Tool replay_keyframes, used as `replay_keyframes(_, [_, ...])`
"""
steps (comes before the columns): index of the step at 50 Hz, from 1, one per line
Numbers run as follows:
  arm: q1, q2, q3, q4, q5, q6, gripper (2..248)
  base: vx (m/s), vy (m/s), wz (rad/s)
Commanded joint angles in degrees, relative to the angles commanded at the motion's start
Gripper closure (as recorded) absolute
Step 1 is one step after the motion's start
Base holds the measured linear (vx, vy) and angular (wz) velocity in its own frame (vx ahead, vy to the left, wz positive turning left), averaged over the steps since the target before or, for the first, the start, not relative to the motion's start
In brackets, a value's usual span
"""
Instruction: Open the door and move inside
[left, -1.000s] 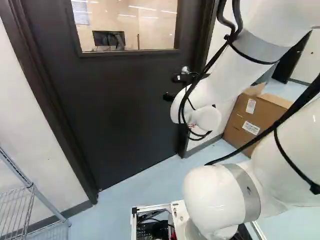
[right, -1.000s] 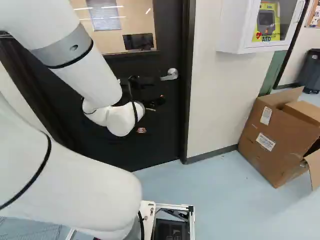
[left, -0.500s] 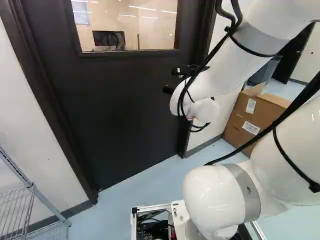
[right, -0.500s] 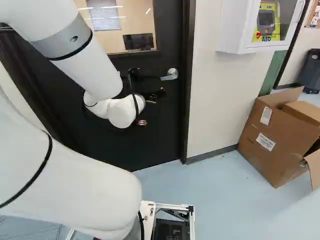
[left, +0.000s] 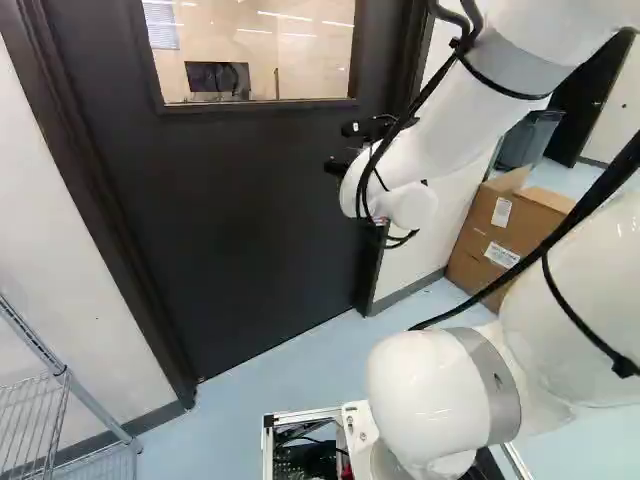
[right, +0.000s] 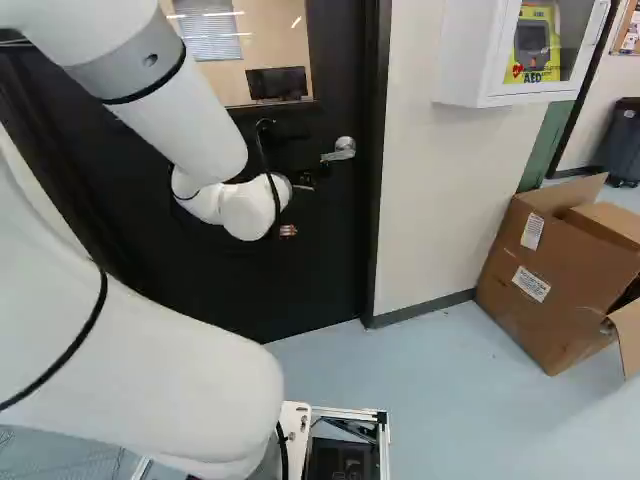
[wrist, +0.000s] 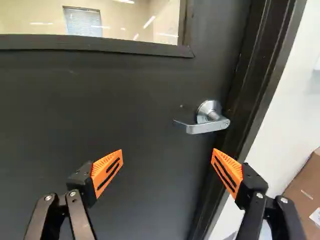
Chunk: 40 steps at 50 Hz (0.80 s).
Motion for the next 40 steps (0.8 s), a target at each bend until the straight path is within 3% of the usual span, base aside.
replay_keyframes(21, [-3.0, -2.6, -5.0, -7.2, 0.0, 0.0, 3, 0.000, 0.000, 0.000])
replay_keyframes(40, [-4.4, -7.0, -11.5, -12.3, -2.3, 0.0, 3, 0.000, 0.000, 0.000])
